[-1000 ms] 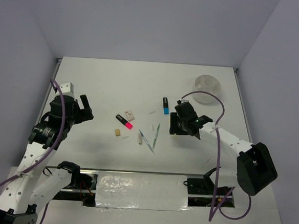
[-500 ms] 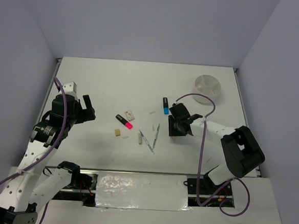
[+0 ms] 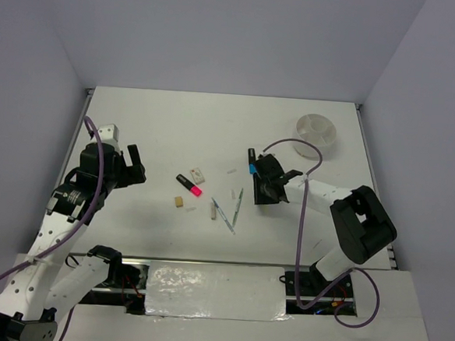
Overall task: Sort the stationery into containers
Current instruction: Pick up the pen from the center of the board, then close the pen cap on the pen.
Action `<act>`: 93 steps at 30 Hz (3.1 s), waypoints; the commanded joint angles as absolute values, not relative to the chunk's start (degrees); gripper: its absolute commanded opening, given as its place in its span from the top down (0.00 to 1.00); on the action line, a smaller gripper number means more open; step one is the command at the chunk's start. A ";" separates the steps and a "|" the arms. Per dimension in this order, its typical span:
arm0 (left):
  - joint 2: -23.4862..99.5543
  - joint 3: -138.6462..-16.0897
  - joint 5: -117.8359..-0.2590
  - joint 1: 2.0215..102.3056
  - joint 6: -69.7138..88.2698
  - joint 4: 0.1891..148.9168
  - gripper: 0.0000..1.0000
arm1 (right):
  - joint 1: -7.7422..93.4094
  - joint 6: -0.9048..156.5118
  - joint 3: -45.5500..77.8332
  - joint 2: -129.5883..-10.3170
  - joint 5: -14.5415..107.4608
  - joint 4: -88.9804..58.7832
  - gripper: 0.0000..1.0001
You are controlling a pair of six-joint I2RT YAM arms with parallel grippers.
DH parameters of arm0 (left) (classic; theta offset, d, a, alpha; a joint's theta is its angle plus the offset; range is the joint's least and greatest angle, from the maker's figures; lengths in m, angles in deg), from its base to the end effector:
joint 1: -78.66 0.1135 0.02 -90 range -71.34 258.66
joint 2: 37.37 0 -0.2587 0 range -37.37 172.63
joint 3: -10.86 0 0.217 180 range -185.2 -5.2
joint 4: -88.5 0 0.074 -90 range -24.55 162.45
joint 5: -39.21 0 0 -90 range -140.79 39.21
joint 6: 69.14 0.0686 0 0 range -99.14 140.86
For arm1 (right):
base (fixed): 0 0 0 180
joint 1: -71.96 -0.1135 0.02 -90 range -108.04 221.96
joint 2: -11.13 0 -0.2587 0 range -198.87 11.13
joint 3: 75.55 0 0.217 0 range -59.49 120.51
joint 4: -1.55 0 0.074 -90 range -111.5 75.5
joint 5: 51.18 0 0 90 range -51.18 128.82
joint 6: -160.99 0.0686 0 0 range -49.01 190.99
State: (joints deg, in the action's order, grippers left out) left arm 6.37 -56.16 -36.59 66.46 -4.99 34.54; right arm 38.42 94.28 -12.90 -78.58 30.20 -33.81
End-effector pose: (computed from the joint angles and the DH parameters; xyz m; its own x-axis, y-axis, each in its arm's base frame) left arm 0.1534 -0.0159 0.3064 -0.4482 -0.3355 -0.8285 -0.2187 0.9399 -0.2623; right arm 0.2371 0.1448 0.1478 -0.8717 -0.1088 -0.4778 -0.1565 0.9858 0.0610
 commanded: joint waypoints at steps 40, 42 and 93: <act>32.12 -71.63 -32.08 46.08 -27.39 43.62 0.01 | 37.16 93.75 -7.02 -40.83 31.27 -49.20 1.00; 40.27 -74.88 -27.78 42.03 -29.06 43.71 0.01 | 37.24 94.10 -7.72 -36.10 31.35 -50.27 1.00; 85.85 -98.28 -24.24 26.63 -48.49 32.37 0.60 | 37.24 91.47 -11.06 -19.81 32.31 -59.15 1.00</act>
